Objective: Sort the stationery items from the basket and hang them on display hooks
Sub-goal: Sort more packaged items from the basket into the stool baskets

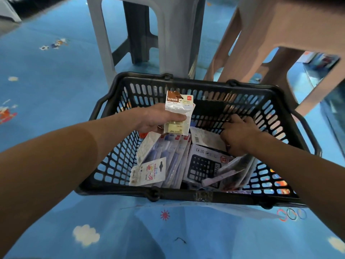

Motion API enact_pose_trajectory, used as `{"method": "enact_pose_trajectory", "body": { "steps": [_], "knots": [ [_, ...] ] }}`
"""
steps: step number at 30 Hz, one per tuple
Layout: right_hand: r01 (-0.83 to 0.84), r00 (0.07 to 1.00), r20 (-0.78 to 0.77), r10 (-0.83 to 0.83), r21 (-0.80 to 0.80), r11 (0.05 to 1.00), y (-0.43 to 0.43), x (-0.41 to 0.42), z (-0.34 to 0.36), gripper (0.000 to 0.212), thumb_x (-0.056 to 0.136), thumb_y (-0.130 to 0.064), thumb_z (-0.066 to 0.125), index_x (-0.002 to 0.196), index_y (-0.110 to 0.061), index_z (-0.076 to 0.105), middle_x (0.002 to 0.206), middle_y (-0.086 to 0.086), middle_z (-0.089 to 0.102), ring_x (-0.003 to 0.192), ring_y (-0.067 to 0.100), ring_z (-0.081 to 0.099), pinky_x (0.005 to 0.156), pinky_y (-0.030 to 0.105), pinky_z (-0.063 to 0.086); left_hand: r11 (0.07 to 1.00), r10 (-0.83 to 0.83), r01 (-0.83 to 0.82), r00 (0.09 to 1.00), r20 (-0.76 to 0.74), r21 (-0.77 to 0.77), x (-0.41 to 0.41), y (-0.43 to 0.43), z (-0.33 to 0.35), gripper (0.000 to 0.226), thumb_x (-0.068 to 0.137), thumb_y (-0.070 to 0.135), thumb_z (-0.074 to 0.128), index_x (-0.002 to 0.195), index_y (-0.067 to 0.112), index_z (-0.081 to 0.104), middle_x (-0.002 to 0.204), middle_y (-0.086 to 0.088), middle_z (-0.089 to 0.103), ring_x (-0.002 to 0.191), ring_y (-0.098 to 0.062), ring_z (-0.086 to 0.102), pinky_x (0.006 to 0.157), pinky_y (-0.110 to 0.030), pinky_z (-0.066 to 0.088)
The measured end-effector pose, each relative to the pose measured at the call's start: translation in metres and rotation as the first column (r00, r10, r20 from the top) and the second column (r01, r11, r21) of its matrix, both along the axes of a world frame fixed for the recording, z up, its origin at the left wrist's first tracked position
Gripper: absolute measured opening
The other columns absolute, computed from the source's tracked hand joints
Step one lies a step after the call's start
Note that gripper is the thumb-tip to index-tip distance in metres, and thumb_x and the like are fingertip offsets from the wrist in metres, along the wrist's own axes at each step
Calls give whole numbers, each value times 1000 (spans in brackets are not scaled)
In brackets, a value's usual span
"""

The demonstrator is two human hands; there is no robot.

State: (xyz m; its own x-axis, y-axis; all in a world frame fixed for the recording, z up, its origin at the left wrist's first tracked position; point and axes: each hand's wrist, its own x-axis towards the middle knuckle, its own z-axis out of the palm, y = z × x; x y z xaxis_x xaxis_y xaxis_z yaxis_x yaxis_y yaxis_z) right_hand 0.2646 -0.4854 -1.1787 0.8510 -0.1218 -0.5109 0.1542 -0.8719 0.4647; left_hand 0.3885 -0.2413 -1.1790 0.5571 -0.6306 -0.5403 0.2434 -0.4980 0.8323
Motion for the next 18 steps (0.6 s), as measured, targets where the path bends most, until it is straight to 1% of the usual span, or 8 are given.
{"method": "enact_pose_trajectory", "body": {
  "steps": [3,5,9,11,13,15,16,18],
  "knots": [
    [-3,1000,2,3,-33,999,-3,-5,-6,66,82,-56,70,141,-37,49,142,-6,44,133,27,29,102,56,30,1000,-23,23,1000,-12,-3,0,-3,-1,30,97,30,69,125,24,65,112,3,78,112,-19,71,101,-42,52],
    [31,999,9,-31,-27,999,-4,-1,-9,74,81,-63,70,145,-39,44,146,-7,46,137,26,33,106,61,26,1000,-24,24,1000,-19,1,0,-3,-4,29,97,29,69,125,26,65,111,4,78,111,-19,71,94,-38,53],
    [67,997,46,-69,47,997,0,11,-18,66,81,-72,63,137,-39,51,132,-7,58,131,23,42,106,64,25,1000,-4,4,999,-40,-9,1,-2,-9,30,95,31,70,125,28,64,111,4,78,107,-15,73,89,-36,53],
    [75,991,105,-88,120,990,4,18,-24,67,80,-74,61,137,-40,49,134,-6,58,131,24,42,107,65,25,999,27,-29,998,-60,-32,4,0,-12,31,94,33,71,124,27,65,112,3,78,107,-17,73,89,-37,54],
    [27,987,150,-61,217,976,9,25,-32,80,80,-71,63,149,-47,30,148,-2,45,138,29,36,107,68,25,997,62,-66,994,-89,-45,7,2,-14,33,92,35,72,123,25,66,113,1,78,109,-19,71,90,-38,54],
    [-68,992,118,32,314,947,15,30,-39,89,84,-57,67,151,-57,8,156,1,28,143,32,27,108,63,29,995,77,-83,990,-118,-47,9,3,-17,38,89,38,73,123,23,67,114,-1,77,107,-19,71,90,-39,53],
    [-110,993,79,88,350,930,17,33,-41,89,86,-49,68,149,-61,7,158,2,22,145,32,23,109,61,30,995,79,-86,989,-126,-48,9,4,-18,42,87,39,74,124,22,67,116,-1,77,107,-19,71,91,-39,53],
    [-143,990,38,139,389,910,17,37,-41,80,85,-46,69,147,-61,20,156,1,23,145,30,25,108,57,32,996,72,-78,989,-130,-46,9,5,-19,48,81,43,76,124,23,67,117,0,77,109,-19,71,93,-40,52]
  ]
}}
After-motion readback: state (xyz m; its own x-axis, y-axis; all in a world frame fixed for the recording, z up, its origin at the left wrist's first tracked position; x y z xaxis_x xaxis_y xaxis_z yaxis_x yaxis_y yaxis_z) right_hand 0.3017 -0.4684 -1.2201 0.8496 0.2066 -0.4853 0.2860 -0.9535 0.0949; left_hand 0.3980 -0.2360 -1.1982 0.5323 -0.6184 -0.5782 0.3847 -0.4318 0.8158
